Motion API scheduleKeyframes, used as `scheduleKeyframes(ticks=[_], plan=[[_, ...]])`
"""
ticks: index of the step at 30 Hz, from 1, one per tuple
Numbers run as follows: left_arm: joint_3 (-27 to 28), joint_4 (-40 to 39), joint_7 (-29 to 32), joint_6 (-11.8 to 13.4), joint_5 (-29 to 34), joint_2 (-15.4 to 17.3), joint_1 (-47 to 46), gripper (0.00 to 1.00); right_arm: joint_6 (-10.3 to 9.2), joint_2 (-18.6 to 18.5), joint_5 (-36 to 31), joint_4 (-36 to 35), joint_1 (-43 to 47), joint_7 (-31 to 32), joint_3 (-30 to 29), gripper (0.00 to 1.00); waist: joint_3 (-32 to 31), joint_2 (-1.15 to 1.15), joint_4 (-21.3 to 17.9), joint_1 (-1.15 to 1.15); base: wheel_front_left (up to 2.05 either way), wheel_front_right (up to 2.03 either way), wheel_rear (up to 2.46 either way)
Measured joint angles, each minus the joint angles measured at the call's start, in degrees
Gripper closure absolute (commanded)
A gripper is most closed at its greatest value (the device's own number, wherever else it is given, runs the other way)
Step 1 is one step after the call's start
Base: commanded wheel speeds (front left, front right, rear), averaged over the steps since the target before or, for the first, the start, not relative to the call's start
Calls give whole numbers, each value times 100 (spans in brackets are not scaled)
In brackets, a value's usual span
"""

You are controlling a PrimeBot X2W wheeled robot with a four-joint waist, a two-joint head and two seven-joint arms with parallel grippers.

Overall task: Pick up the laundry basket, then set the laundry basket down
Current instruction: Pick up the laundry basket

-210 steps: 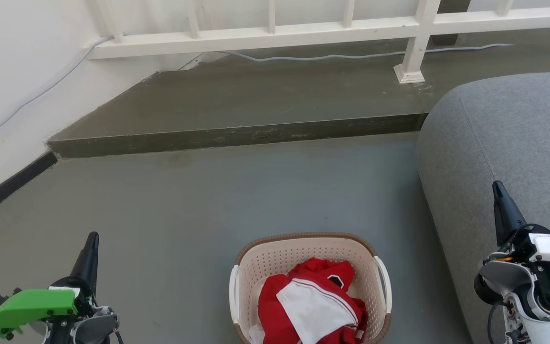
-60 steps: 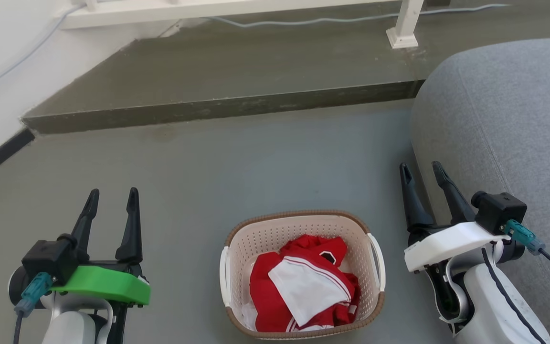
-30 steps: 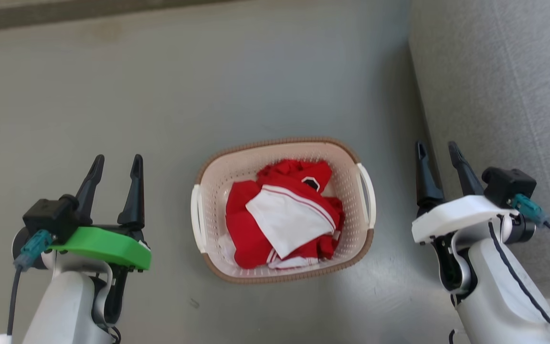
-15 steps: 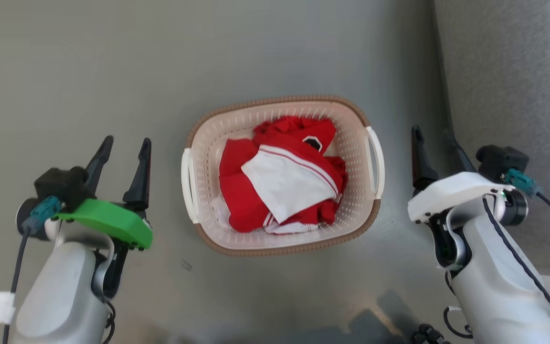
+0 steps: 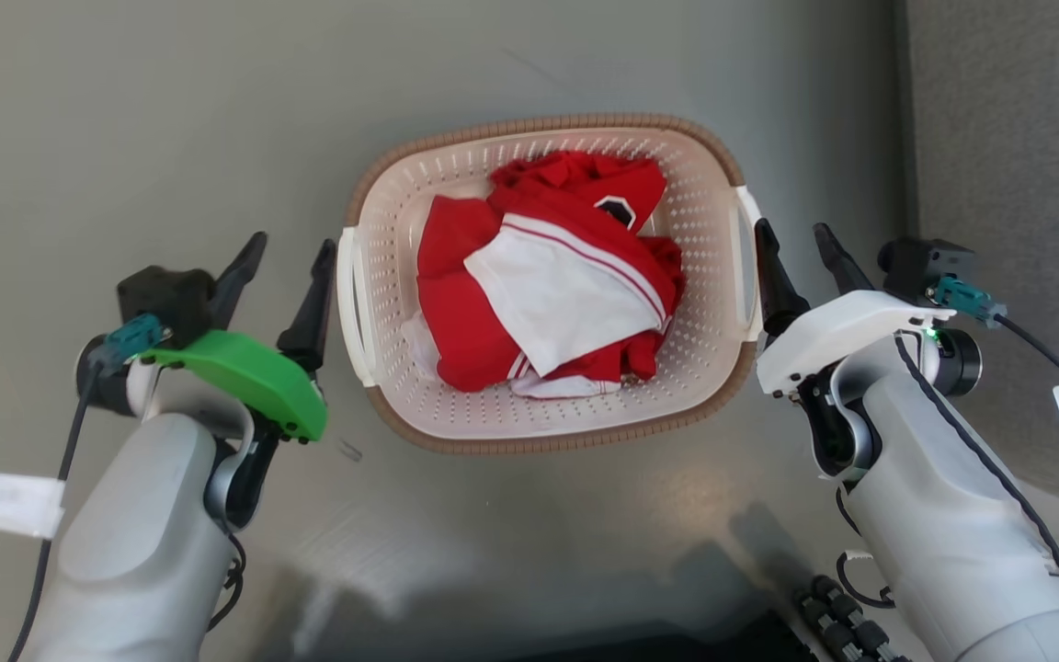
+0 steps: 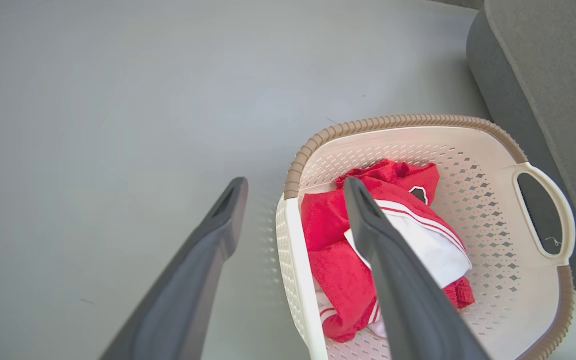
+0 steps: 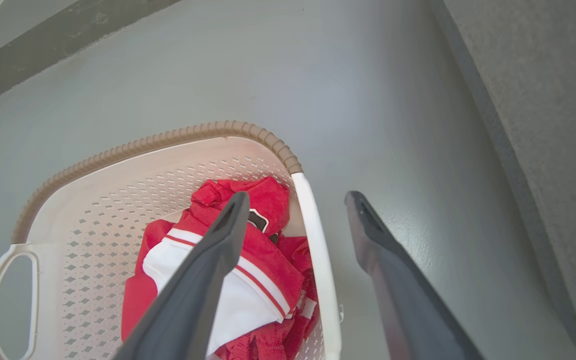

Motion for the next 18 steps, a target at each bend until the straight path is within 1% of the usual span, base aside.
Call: scheduleKeyframes(ticks=[2,8,16,18], plan=[[-135,43,26,0,-102,7,-83,0,44,-2,65,160,-83,0,65,0,95,0,12,0,0,0,0],[-567,298,248,0,-277,26,-348,0,46,-4,257,590,-323,0,233,0,367,0,45,0,0,0,0],[-916,561,442,0,-653,41,-639,0,52,-16,456,804,-817,0,470,0,729,0,88,0,0,0,0],[-992,626,523,0,-766,43,-709,0,85,-18,533,898,-928,0,560,0,814,0,94,0,0,0,0]])
